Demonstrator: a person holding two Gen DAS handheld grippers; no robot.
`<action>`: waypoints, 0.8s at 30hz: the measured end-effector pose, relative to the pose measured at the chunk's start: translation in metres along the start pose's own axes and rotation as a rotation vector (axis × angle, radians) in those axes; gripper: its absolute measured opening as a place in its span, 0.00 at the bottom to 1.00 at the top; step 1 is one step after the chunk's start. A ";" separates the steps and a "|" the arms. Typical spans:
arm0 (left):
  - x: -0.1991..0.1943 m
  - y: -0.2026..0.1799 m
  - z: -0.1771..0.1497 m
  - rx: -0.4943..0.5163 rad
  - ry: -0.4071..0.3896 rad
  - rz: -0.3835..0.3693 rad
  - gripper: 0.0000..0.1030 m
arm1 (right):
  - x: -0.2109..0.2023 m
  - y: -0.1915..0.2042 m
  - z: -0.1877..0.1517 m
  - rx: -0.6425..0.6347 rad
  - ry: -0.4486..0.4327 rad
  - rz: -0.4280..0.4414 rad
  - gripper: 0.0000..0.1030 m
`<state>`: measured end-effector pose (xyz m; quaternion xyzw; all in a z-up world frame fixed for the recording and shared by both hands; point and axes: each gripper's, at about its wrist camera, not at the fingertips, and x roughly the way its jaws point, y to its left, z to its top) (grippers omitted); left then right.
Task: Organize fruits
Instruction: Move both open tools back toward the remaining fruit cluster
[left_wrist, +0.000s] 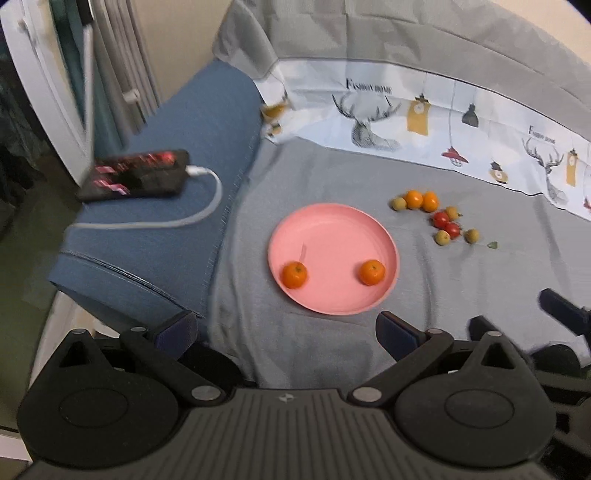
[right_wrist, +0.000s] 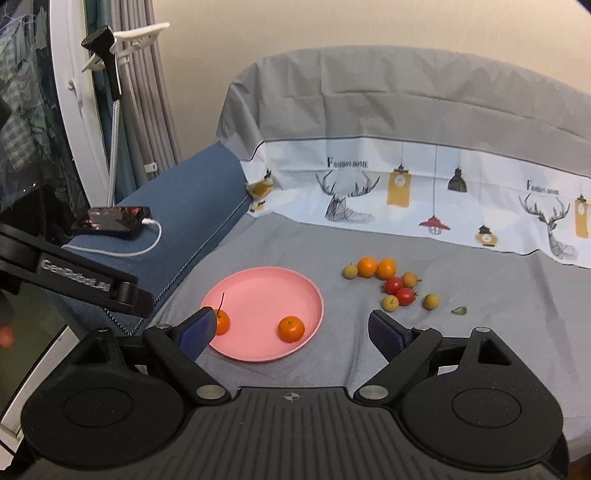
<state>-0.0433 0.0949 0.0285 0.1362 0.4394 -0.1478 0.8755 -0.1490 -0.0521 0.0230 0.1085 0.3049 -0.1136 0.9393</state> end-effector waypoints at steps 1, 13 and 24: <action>-0.008 -0.001 0.002 0.026 -0.021 0.021 1.00 | -0.004 -0.001 0.001 0.005 -0.007 -0.003 0.87; -0.140 -0.014 0.042 0.209 -0.189 -0.047 1.00 | -0.043 -0.037 0.013 0.092 -0.060 -0.057 0.87; -0.241 -0.059 0.042 0.421 -0.396 -0.093 1.00 | -0.052 -0.063 0.027 0.119 -0.075 -0.119 0.88</action>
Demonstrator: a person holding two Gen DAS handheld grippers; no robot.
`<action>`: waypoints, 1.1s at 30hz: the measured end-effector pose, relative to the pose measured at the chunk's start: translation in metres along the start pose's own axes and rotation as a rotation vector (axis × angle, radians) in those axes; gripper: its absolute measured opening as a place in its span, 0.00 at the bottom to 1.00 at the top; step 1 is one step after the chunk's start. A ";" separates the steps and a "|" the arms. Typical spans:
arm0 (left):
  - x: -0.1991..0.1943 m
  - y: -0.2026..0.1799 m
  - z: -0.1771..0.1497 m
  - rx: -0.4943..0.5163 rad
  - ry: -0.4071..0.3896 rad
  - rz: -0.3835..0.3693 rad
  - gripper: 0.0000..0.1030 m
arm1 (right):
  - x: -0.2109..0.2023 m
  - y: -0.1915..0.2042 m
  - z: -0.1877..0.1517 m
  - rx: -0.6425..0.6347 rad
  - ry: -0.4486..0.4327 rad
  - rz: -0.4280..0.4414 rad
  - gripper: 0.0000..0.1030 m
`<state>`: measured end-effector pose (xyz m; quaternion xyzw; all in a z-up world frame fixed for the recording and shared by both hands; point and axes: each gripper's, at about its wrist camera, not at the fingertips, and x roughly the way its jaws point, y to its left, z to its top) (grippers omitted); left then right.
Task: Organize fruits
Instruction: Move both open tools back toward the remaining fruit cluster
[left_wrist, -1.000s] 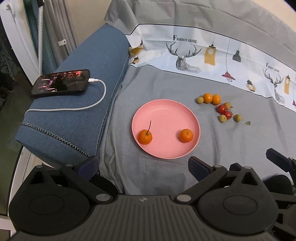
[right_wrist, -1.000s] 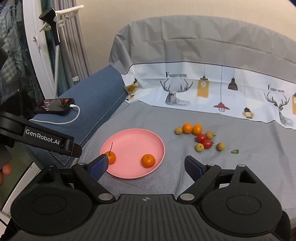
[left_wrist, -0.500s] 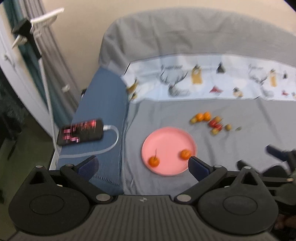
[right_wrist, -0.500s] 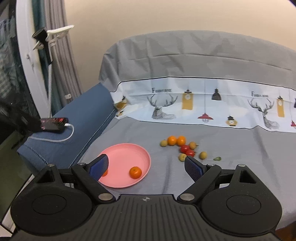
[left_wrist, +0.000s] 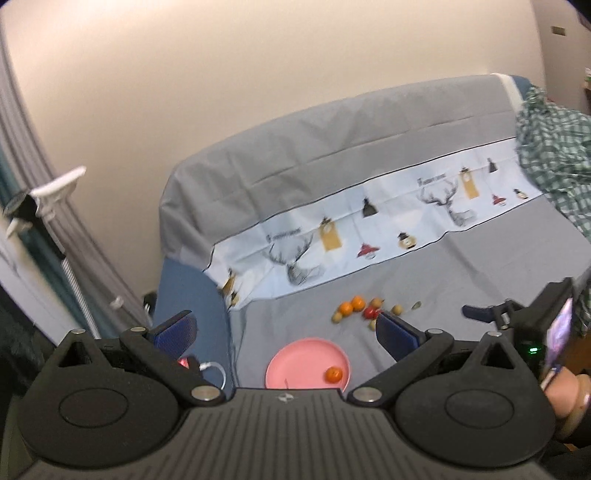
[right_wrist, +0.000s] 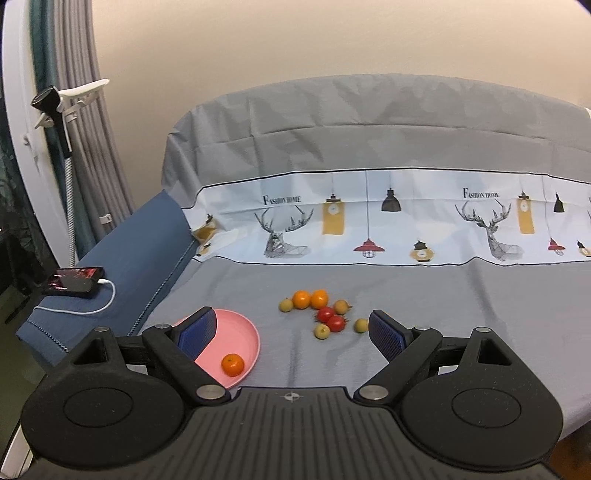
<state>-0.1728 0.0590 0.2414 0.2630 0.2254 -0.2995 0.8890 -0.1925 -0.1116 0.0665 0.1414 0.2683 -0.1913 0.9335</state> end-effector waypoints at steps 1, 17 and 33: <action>-0.001 -0.002 0.004 0.000 -0.007 -0.011 1.00 | 0.002 -0.001 0.000 0.004 0.004 -0.003 0.88; 0.054 0.008 0.024 -0.060 0.051 -0.096 1.00 | 0.034 -0.016 -0.002 0.050 0.059 -0.008 0.88; 0.145 -0.027 0.058 -0.027 0.136 -0.129 1.00 | 0.090 -0.059 -0.013 0.124 0.148 -0.056 0.88</action>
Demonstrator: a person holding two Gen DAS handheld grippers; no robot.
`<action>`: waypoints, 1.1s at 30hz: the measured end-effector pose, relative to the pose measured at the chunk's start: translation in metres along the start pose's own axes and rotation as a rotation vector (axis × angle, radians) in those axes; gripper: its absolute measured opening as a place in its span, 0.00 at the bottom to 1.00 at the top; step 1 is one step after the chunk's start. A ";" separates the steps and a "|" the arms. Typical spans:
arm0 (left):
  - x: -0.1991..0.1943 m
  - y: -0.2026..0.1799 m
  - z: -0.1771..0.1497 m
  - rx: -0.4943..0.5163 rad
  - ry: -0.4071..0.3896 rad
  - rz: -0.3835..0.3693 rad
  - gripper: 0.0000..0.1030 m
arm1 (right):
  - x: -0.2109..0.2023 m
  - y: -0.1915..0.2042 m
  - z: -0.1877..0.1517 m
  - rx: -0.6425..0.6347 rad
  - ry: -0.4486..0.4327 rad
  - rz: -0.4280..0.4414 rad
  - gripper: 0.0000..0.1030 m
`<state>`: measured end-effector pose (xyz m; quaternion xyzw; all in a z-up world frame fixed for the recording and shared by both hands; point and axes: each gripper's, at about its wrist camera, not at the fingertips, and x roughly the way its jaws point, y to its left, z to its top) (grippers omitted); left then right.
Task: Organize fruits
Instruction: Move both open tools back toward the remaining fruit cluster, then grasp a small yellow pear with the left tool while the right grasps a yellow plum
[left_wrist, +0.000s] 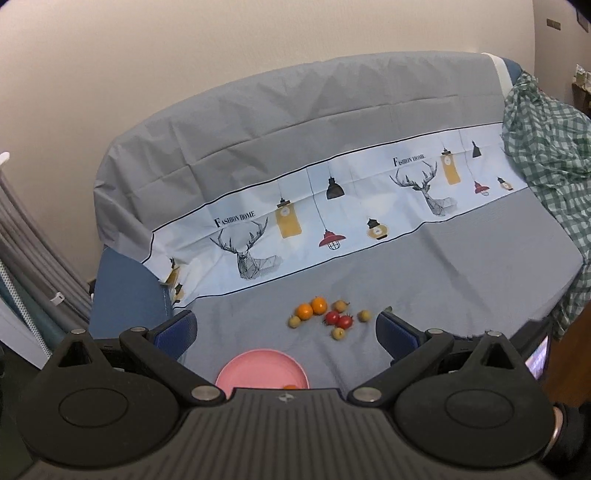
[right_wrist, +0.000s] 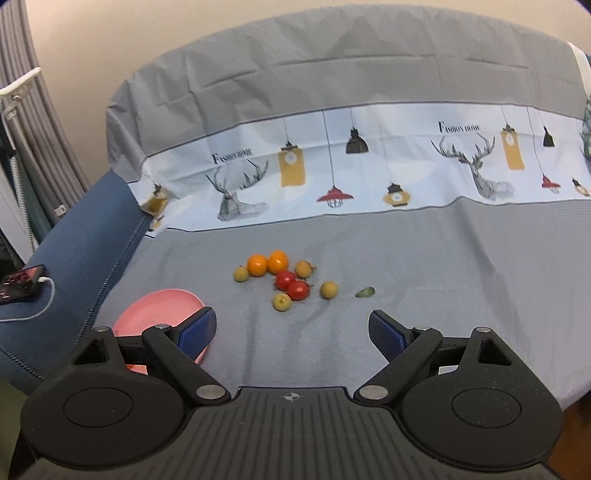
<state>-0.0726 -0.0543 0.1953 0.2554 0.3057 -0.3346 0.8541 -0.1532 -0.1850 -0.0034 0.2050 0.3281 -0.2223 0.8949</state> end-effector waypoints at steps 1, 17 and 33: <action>0.012 0.000 0.005 -0.028 0.014 -0.001 1.00 | 0.005 -0.003 0.000 0.004 0.005 -0.005 0.88; 0.351 0.029 -0.027 -0.278 0.388 -0.016 1.00 | 0.164 -0.048 -0.012 0.003 -0.024 -0.118 0.90; 0.512 0.021 -0.061 -0.276 0.583 -0.026 0.89 | 0.269 -0.050 -0.028 -0.167 -0.031 -0.139 0.99</action>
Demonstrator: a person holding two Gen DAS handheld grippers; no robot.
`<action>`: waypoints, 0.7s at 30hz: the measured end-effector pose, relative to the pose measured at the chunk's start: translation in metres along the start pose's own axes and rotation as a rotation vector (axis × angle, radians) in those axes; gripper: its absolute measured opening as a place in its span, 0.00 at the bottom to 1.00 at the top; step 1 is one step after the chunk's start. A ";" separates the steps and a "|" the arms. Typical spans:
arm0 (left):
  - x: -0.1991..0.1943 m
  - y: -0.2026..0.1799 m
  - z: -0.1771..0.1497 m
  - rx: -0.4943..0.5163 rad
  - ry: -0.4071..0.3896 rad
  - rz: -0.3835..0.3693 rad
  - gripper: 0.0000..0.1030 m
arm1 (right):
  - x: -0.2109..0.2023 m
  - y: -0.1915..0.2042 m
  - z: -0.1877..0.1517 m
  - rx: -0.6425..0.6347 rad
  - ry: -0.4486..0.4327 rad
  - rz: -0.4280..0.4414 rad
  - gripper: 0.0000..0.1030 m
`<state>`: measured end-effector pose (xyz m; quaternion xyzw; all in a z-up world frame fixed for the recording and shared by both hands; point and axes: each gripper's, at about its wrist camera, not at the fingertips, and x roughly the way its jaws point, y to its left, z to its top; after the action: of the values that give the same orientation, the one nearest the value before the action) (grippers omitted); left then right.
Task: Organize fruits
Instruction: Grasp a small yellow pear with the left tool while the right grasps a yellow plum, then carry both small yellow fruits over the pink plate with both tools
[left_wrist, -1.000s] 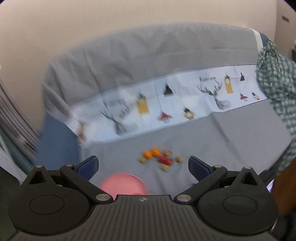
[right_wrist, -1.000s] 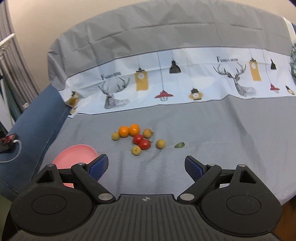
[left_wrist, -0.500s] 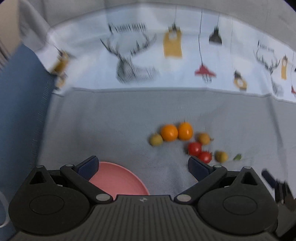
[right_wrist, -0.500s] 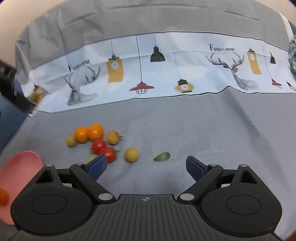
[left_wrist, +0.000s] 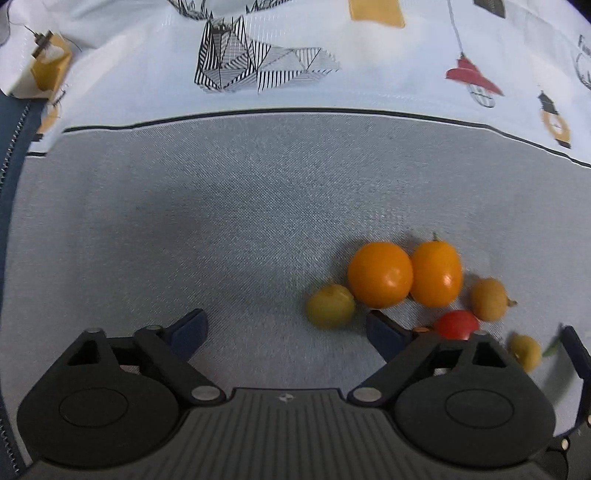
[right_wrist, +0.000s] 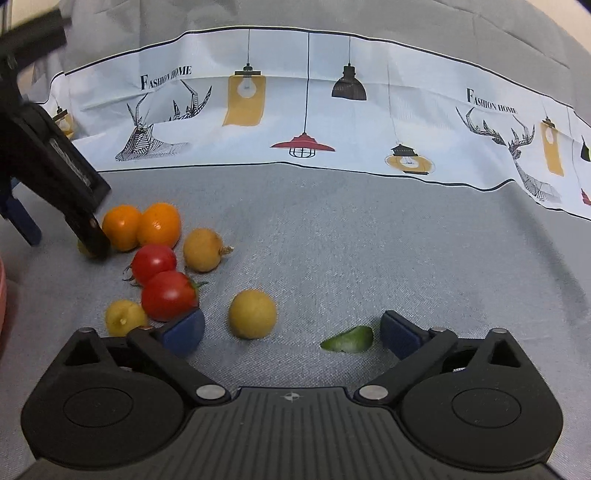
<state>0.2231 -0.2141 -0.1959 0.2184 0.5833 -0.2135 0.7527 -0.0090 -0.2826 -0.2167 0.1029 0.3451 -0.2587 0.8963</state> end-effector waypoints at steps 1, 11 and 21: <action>0.001 0.000 0.001 -0.002 -0.009 0.007 0.88 | 0.000 0.000 -0.001 -0.002 -0.003 -0.002 0.99; -0.035 0.013 -0.008 -0.061 -0.126 -0.102 0.27 | -0.016 0.005 -0.001 -0.032 -0.065 0.021 0.26; -0.129 0.028 -0.060 -0.111 -0.192 -0.154 0.27 | -0.077 -0.023 0.017 0.122 -0.104 0.010 0.26</action>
<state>0.1630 -0.1480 -0.0822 0.1098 0.5346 -0.2578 0.7973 -0.0596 -0.2781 -0.1528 0.1453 0.2814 -0.2797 0.9064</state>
